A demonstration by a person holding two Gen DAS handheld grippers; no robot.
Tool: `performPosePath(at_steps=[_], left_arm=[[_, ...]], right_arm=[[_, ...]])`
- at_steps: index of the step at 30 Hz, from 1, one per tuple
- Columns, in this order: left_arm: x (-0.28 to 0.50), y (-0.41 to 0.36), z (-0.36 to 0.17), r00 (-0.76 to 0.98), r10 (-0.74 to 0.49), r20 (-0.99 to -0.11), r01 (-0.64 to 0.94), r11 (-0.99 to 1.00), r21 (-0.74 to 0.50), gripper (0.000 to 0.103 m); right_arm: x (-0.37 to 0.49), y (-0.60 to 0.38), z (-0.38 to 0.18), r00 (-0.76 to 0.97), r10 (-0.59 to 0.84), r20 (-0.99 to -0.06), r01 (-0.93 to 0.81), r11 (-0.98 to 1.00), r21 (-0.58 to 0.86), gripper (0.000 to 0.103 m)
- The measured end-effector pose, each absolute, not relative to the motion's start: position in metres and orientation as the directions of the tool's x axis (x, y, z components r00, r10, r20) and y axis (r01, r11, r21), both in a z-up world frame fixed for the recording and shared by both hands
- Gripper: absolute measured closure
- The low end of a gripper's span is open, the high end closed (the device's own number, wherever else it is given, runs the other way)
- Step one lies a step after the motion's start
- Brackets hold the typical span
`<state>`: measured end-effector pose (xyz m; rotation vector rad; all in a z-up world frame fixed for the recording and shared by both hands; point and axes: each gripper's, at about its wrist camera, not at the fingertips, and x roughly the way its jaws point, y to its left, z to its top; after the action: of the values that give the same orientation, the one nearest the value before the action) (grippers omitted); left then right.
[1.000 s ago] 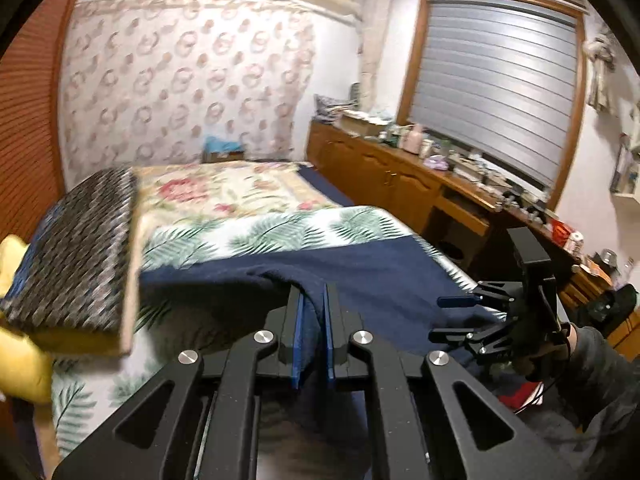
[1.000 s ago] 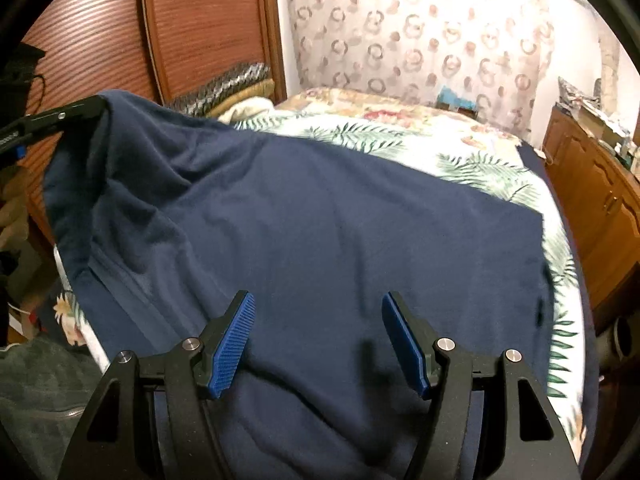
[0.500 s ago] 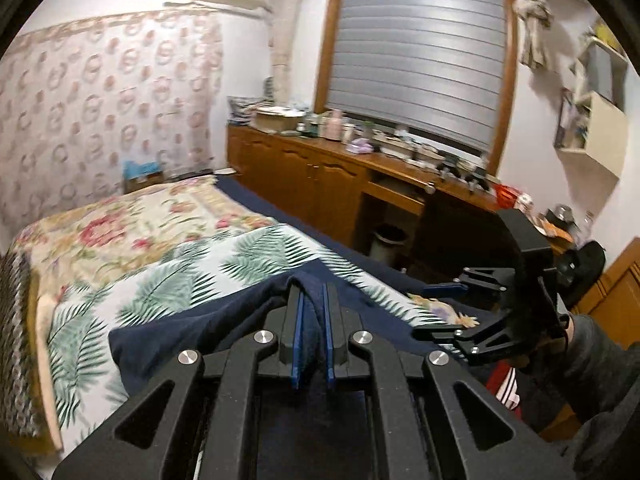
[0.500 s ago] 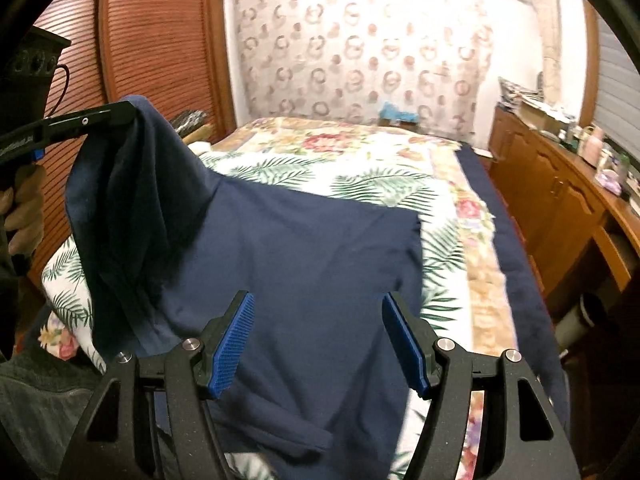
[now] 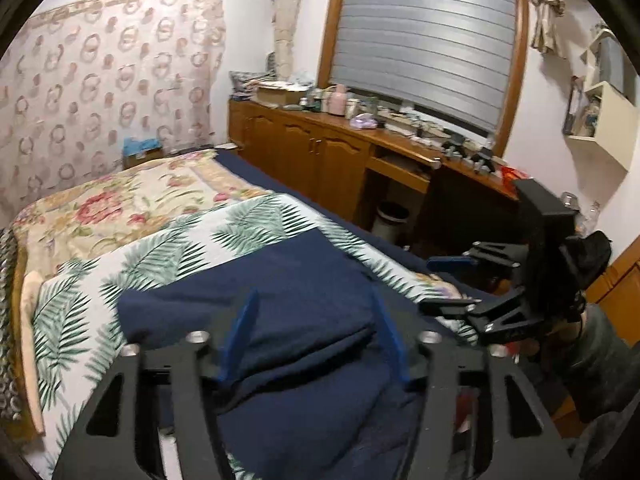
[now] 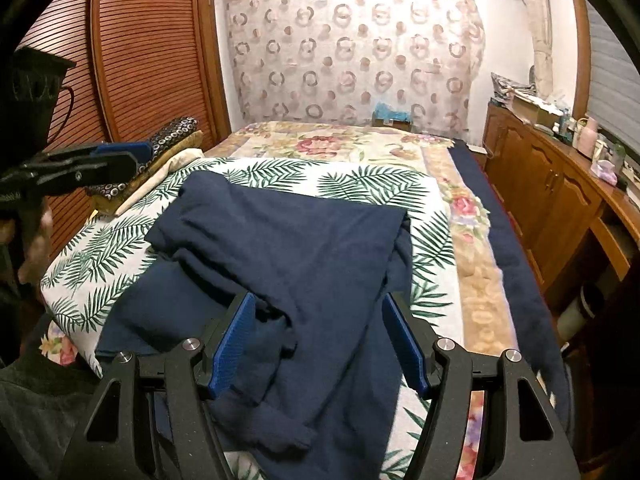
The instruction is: Fold small clothes
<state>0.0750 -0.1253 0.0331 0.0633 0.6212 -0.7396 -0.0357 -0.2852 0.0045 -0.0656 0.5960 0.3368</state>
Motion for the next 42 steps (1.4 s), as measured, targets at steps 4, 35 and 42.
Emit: performPosePath(at_steps=[4,35,42], left_arm=[[0.079,-0.099,0.02,0.597,-0.585,-0.549,0.592,0.783,-0.192,0.027],[0.079,-0.004,-0.041,0.717,-0.374,-0.588,0.33,0.925,-0.187,0.027],[0.072,-0.004,-0.037,0.722,-0.386,-0.574,0.336,0.921,-0.197,0.027]], right_arm=[[-0.026,-0.276,0.002,0.761,0.315,-0.567,-0.36,0.932,0.035,0.035],[-0.008,-0.256,0.017,0.701,0.426,-0.572,-0.527,0.85,-0.012,0.095],[-0.047,-0.277,0.034,0.731,0.4,-0.553,-0.5,0.865,-0.036,0.095]])
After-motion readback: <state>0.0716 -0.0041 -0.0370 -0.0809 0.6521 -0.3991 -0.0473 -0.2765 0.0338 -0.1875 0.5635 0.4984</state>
